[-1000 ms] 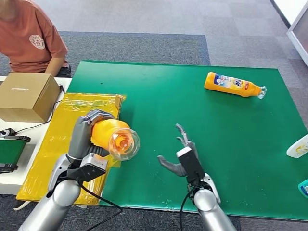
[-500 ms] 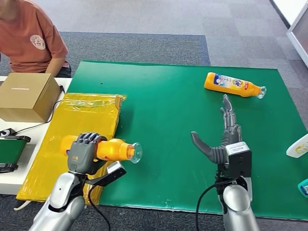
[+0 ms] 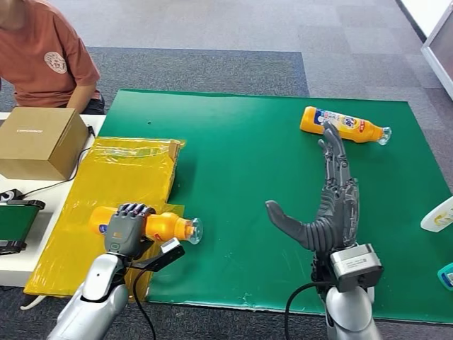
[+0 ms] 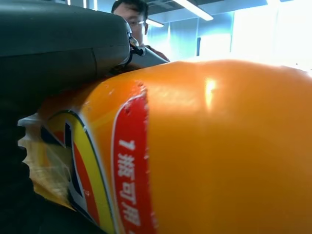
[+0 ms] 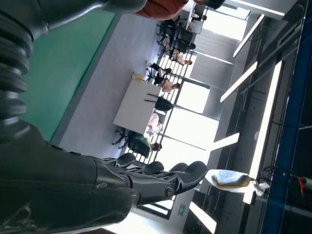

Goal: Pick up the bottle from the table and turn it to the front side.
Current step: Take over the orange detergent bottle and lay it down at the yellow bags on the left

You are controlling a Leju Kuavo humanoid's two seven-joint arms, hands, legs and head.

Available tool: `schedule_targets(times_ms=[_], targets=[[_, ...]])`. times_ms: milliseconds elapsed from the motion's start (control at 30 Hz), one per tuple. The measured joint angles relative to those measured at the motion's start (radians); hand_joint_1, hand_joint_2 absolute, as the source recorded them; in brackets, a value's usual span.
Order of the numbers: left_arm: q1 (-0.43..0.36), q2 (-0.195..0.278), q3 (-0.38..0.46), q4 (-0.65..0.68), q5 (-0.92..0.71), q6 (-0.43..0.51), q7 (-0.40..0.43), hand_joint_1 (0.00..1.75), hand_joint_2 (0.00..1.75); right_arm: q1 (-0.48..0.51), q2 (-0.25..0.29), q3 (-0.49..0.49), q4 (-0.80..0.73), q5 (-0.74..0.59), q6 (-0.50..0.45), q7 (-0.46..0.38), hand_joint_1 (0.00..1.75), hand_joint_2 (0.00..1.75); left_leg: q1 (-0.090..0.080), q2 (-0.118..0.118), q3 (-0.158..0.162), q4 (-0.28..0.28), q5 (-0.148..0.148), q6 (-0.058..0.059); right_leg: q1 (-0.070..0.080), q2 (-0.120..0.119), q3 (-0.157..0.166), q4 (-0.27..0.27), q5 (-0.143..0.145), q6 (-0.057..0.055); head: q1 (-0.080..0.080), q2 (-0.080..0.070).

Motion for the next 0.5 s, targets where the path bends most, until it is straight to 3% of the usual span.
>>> schedule_targets(times_ms=[500], targets=[[0.027, -0.01, 0.027, -0.024, -0.117, 0.122, 0.029, 0.0, 1.75, 0.01, -0.024, 0.059, 0.006, 0.0, 0.034, 0.014, 0.0, 1.75, 0.0, 0.0, 0.0, 0.0, 0.0, 0.0, 0.0, 0.0, 0.0, 0.0, 0.0, 0.0, 0.0, 0.0]])
